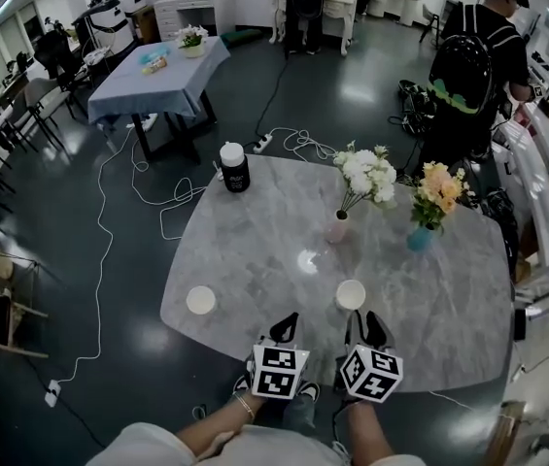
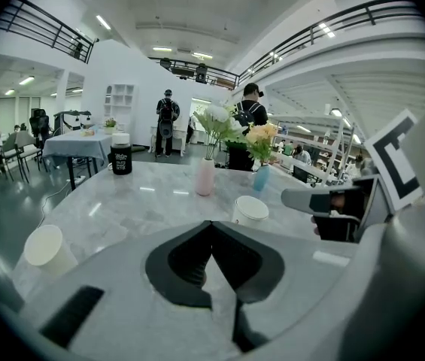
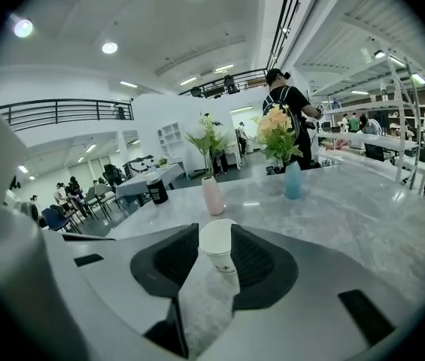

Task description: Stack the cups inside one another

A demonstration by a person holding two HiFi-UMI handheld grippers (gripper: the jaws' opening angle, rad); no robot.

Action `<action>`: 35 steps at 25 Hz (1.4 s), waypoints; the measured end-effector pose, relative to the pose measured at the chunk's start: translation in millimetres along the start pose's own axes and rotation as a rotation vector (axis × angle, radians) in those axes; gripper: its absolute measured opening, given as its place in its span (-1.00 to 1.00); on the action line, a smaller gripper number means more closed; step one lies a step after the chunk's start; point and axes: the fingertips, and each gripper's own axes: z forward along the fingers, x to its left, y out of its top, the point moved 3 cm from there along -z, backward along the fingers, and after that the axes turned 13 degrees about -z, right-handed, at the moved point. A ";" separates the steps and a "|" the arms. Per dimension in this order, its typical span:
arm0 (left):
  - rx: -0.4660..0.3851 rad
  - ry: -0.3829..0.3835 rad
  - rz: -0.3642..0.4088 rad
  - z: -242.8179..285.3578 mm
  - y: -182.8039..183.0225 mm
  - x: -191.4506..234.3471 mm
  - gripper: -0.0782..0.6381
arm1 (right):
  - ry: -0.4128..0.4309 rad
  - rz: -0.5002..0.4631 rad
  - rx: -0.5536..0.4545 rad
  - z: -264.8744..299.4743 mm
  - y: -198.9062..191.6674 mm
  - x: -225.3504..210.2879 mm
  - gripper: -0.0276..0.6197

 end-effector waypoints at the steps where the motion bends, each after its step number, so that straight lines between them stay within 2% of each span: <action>1: -0.008 0.000 0.003 -0.9 2.8 -0.8 -0.79 | 0.000 0.000 -0.003 -2.7 -0.1 -0.4 -0.53; 5: -0.044 0.004 0.016 -3.3 14.6 -4.0 -0.80 | 0.006 -0.001 -0.015 -11.2 -0.8 -2.0 -0.74; 10: -0.077 0.013 0.008 -6.2 25.0 -10.4 -0.80 | 0.024 -0.017 -0.042 -19.8 6.1 -5.7 -0.84; 15: -0.093 0.017 -0.035 -11.5 29.1 -13.7 -0.79 | 0.057 -0.048 -0.043 -28.1 12.2 -4.7 -0.85; 21: -0.112 0.023 -0.046 -10.1 30.2 -6.0 -0.79 | 0.061 -0.032 -0.050 -26.1 10.0 -2.8 -0.85; 30: -0.119 -0.007 -0.066 -15.7 32.4 -9.4 -0.79 | 0.064 -0.062 -0.061 -36.7 16.8 6.3 -0.85; 35: -0.113 -0.024 -0.048 -19.2 29.7 -13.2 -0.80 | 0.061 -0.069 -0.058 -43.2 16.2 8.7 -0.85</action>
